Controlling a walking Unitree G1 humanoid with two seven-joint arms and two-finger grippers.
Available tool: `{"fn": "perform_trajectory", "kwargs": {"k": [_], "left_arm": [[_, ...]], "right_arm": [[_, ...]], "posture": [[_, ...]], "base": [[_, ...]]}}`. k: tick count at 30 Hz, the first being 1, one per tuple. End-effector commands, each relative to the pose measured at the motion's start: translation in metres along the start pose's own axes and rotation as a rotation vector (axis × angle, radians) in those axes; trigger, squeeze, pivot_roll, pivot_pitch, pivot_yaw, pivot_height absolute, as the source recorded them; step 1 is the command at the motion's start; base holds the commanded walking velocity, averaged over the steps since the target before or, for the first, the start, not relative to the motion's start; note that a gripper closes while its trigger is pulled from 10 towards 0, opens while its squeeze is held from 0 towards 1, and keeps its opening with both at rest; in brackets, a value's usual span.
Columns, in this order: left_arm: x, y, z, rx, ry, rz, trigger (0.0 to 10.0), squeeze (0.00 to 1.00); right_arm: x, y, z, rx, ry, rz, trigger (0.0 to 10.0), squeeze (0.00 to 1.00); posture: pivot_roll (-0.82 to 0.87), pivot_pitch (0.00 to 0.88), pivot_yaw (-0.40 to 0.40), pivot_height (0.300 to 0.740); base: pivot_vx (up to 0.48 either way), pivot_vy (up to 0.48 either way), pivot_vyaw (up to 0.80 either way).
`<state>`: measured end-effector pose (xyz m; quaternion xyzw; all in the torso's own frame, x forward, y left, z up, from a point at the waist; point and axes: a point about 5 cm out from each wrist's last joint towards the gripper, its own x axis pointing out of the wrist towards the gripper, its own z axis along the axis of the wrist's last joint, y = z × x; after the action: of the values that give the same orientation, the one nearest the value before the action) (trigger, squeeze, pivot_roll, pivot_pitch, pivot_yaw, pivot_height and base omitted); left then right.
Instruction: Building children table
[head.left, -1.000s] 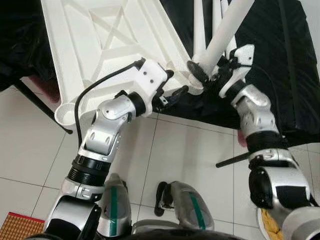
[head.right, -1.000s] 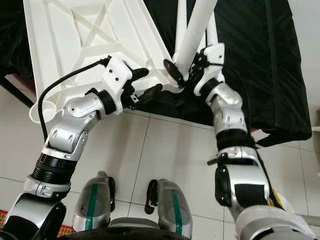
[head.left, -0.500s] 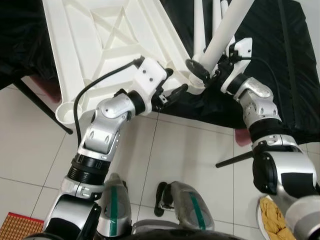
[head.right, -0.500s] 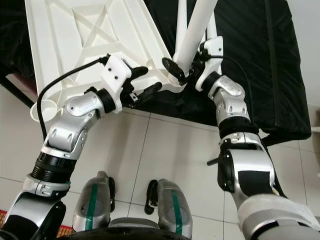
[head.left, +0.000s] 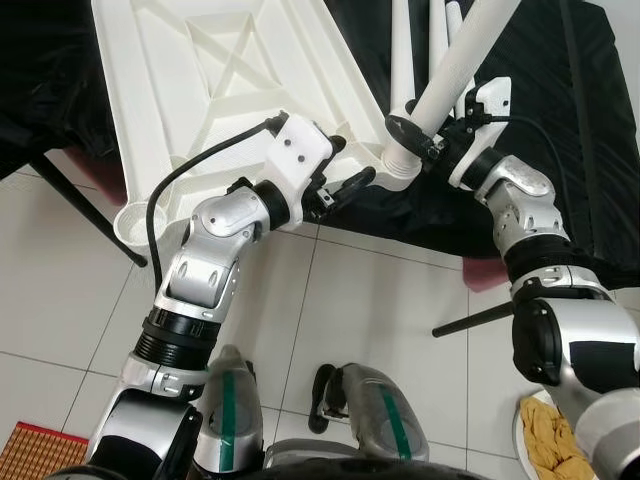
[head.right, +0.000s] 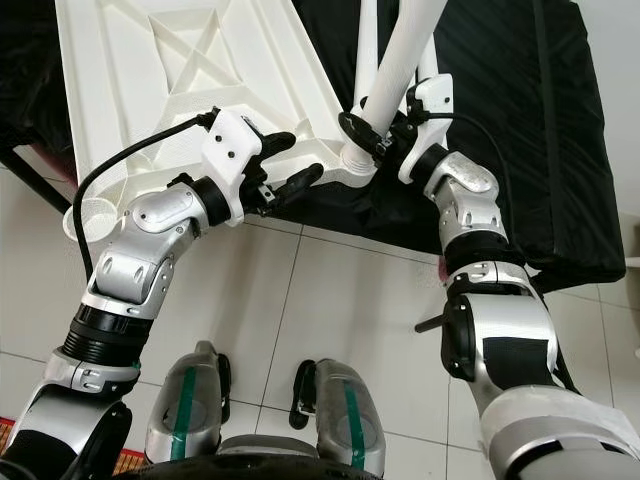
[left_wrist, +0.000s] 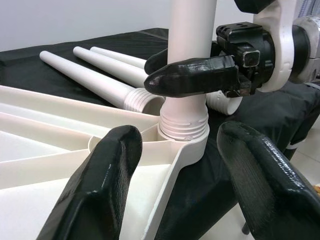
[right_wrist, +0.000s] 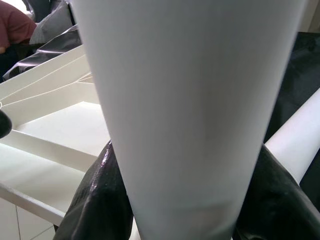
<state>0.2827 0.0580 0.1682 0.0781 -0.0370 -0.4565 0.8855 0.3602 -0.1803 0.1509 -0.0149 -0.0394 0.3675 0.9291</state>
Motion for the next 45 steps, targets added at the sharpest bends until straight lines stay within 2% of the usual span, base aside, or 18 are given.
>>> {"fn": "perform_trajectory", "kwargs": {"k": [1, 2, 3, 11, 16, 18, 23, 26, 31, 33, 35, 38, 39, 42, 45], "left_arm": [[0.001, 0.002, 0.002, -0.001, -0.002, 0.063, 10.0, 0.0], [0.001, 0.002, 0.002, -0.002, -0.002, 0.062, 10.0, 0.0], [0.001, 0.002, 0.002, -0.001, -0.001, 0.061, 10.0, 0.0], [0.001, 0.001, 0.001, -0.002, -0.001, 0.059, 10.0, 0.0], [0.0, 0.001, 0.001, -0.005, 0.0, 0.059, 10.0, 0.0], [0.0, 0.0, 0.001, -0.007, 0.001, 0.059, 10.0, 0.0], [-0.001, 0.0, 0.001, -0.006, 0.001, 0.058, 10.0, 0.0], [-0.001, -0.001, 0.001, -0.007, 0.002, 0.057, 10.0, 0.0], [-0.001, -0.001, 0.0, -0.009, 0.003, 0.055, 10.0, 0.0], [-0.001, -0.001, 0.0, -0.011, 0.004, 0.057, 10.0, 0.0], [-0.001, -0.001, 0.0, -0.011, 0.004, 0.058, 10.0, 0.0], [-0.001, -0.001, -0.001, -0.014, 0.004, 0.063, 10.0, 0.0], [-0.001, -0.001, -0.001, -0.014, 0.004, 0.063, 10.0, 0.0], [0.0, -0.002, -0.001, -0.016, 0.003, 0.063, 10.0, 0.0], [0.001, -0.002, 0.0, -0.017, 0.001, 0.062, 10.0, 0.0]], "right_arm": [[-0.008, -0.001, -0.009, 0.01, 0.034, -0.003, 0.0, 0.0], [-0.009, -0.001, -0.011, 0.008, 0.039, -0.006, 0.7, 0.0], [-0.01, -0.001, -0.012, 0.007, 0.043, -0.009, 10.0, 0.0], [-0.009, 0.001, -0.015, 0.017, 0.042, -0.031, 10.0, 0.0], [-0.002, 0.011, -0.015, 0.026, -0.003, -0.104, 10.0, 0.0], [0.001, 0.016, -0.017, 0.015, -0.02, -0.182, 10.0, 0.0], [0.002, 0.021, -0.02, 0.032, -0.049, -0.245, 10.0, 0.0], [0.004, 0.028, -0.023, 0.044, -0.068, -0.342, 10.0, 0.0], [0.004, 0.028, -0.024, 0.044, -0.079, -0.428, 10.0, 0.0], [0.003, 0.03, -0.027, 0.048, -0.069, -0.52, 10.0, 0.0], [0.003, 0.032, -0.029, 0.028, -0.052, -0.558, 10.0, 0.0], [0.002, 0.039, -0.034, 0.063, -0.038, -0.705, 10.0, 0.0], [0.002, 0.039, -0.034, 0.063, -0.038, -0.705, 10.0, 0.0], [0.007, 0.05, -0.038, 0.091, -0.034, -0.778, 10.0, 0.0], [0.015, 0.063, -0.039, 0.118, -0.034, -0.777, 10.0, 0.0]], "posture": [[0.05, 0.035, -0.07, 0.74], [0.05, 0.036, -0.07, 0.74], [0.05, 0.038, -0.069, 0.74], [0.05, 0.04, -0.073, 0.74], [0.05, 0.043, -0.075, 0.74], [0.05, 0.043, -0.073, 0.74], [0.05, 0.045, -0.073, 0.74], [0.05, 0.048, -0.072, 0.74], [0.05, 0.047, -0.073, 0.74], [0.06, 0.048, -0.077, 0.74], [0.06, 0.048, -0.077, 0.74], [0.06, 0.047, -0.08, 0.74], [0.06, 0.047, -0.08, 0.74], [0.05, 0.046, -0.08, 0.74], [0.05, 0.045, -0.081, 0.74]], "base": [[0.0, 0.0, 0.0], [0.0, 0.0, 0.0], [0.0, 0.0, 0.0], [0.0, 0.0, 0.0], [0.0, 0.0, 0.0], [0.0, 0.0, 0.0], [0.0, 0.0, 0.0], [0.0, 0.0, 0.0], [0.0, 0.0, 0.0], [0.0, 0.0, 0.0], [0.0, 0.0, 0.0], [0.0, 0.0, 0.0], [0.0, 0.0, 0.0], [0.0, 0.0, 0.0], [0.0, 0.0, 0.0]]}}
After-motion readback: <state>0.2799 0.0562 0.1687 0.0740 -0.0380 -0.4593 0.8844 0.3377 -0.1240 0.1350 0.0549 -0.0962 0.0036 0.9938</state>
